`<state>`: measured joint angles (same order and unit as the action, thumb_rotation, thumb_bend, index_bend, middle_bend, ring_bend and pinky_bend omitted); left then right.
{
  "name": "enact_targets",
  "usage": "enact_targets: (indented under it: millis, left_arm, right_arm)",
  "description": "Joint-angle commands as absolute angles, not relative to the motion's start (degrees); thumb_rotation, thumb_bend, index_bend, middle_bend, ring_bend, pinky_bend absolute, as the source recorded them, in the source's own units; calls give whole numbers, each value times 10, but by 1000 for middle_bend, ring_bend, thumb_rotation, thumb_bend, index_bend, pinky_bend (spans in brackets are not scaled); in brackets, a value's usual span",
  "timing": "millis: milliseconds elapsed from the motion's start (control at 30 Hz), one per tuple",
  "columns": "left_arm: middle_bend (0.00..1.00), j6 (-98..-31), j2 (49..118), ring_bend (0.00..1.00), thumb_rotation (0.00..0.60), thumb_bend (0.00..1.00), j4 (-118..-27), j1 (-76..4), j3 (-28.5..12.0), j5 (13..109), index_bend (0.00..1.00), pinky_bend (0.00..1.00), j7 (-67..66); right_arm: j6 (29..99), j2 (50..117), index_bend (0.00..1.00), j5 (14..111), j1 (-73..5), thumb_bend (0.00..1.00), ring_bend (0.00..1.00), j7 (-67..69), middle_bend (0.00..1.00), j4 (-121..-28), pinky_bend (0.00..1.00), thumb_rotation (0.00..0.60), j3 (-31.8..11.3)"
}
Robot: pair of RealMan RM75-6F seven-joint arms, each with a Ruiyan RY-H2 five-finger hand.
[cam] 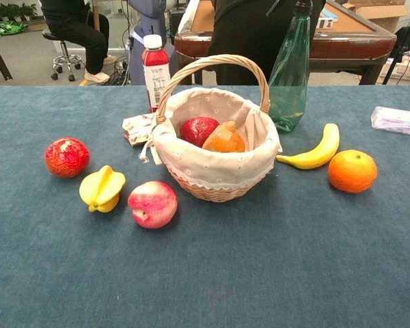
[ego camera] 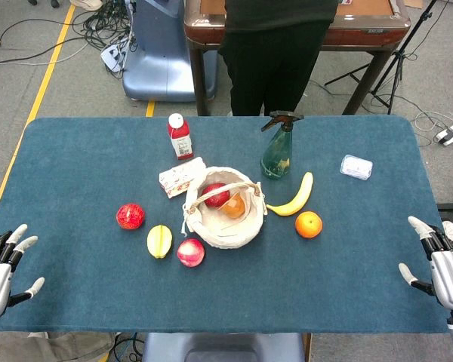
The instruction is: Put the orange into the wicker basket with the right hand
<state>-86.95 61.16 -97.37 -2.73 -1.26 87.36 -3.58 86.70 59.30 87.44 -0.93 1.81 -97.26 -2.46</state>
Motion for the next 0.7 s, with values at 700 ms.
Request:
enact_targets:
  millis: [700]
  left_arm:
    - [0,-863,616,0,600,246,-974,-29,-11,870,224,40,-45]
  right_arm:
    - [788,616,115,850,-62,261,133,-39,178,-970,343,600,-39]
